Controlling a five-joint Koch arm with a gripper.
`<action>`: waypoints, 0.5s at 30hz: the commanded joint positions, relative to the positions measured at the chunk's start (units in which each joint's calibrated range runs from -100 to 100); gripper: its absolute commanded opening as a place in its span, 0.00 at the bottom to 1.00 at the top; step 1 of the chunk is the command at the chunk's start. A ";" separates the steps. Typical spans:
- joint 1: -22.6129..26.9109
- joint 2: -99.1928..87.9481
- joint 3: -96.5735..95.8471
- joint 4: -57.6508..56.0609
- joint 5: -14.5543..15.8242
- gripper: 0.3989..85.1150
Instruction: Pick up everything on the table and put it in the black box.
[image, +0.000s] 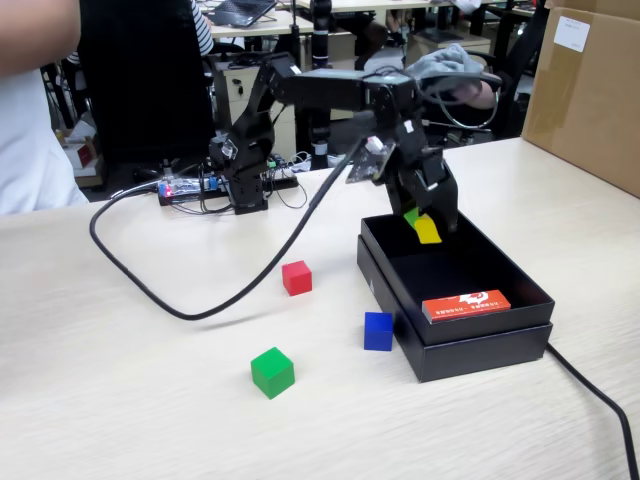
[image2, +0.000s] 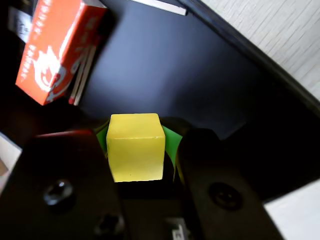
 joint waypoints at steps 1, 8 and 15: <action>0.39 2.56 3.89 1.21 -0.73 0.03; 0.78 8.18 3.62 -0.95 0.00 0.16; 1.17 7.26 2.71 -3.80 1.76 0.38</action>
